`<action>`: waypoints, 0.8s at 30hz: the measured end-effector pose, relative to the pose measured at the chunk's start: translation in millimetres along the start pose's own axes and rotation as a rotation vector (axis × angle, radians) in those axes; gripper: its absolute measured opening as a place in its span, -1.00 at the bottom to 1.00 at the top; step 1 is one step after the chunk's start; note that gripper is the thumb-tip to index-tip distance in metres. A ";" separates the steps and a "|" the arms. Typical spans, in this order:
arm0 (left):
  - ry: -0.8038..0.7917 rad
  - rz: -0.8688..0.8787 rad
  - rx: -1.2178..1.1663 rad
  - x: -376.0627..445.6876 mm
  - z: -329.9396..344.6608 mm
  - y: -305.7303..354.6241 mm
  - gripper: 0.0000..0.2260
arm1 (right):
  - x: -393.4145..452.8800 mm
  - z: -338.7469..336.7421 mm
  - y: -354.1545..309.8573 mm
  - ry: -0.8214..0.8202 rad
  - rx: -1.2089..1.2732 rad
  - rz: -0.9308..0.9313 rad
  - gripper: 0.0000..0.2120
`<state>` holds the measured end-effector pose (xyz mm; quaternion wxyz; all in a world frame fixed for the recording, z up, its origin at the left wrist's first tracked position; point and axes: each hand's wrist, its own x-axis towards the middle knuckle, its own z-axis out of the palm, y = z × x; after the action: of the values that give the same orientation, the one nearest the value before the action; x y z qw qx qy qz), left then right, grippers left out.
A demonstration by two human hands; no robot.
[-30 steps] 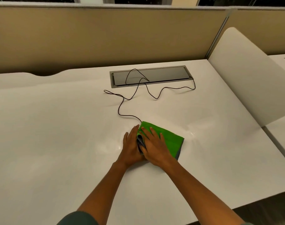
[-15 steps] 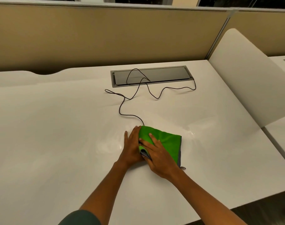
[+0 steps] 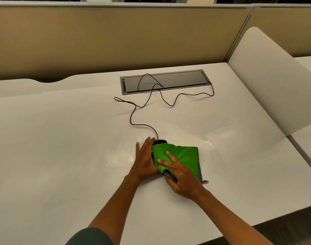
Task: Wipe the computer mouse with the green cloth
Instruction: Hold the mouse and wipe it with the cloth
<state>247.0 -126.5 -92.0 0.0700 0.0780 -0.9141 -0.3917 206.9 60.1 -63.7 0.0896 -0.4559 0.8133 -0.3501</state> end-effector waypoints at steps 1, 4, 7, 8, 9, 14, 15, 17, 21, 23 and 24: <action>0.002 0.000 -0.008 0.1 -0.2 0.3 0.02 | -1.4 -0.8 1.1 0.019 -0.004 -0.009 -0.53; 0.003 -0.003 -0.022 0.3 -1.0 1.2 0.05 | -4.5 -2.8 3.4 0.089 -0.021 -0.019 -0.58; 0.016 -0.007 -0.033 0.8 -0.8 1.3 0.05 | -5.1 -6.9 8.1 0.182 -0.047 -0.020 -0.66; 0.025 -0.010 -0.039 0.7 -0.8 1.2 0.05 | -5.2 -9.2 10.9 0.201 -0.076 -0.021 -0.68; 0.029 -0.013 -0.044 0.2 -0.9 1.4 0.05 | -4.9 -12.3 14.0 0.207 -0.112 -0.018 -0.68; 0.023 -0.013 -0.020 0.2 0.4 -1.0 0.08 | 9.4 -37.2 25.0 0.312 -0.156 0.116 -0.67; 0.020 -0.015 -0.014 0.6 0.6 -1.4 0.08 | 15.4 -42.8 23.5 0.381 -0.109 0.173 -0.70; 0.011 -0.017 -0.011 0.6 1.0 -2.5 0.07 | 28.3 -50.5 17.3 0.508 0.033 0.286 -0.76; 0.001 -0.015 -0.013 0.3 2.2 -5.1 0.08 | 54.7 -43.4 12.8 0.514 0.200 0.393 -0.92; -0.002 -0.019 -0.020 0.9 3.1 -5.2 0.08 | 65.0 -35.3 12.8 0.418 0.234 0.430 -0.87; -0.003 -0.020 -0.024 1.3 3.6 -5.3 0.08 | 69.0 -31.9 13.5 0.348 0.234 0.451 -0.77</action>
<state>245.5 -127.8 -98.3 0.0658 0.0857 -0.9085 -0.4036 143.7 24.7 -37.0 0.0763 -0.1836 0.8514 -0.4853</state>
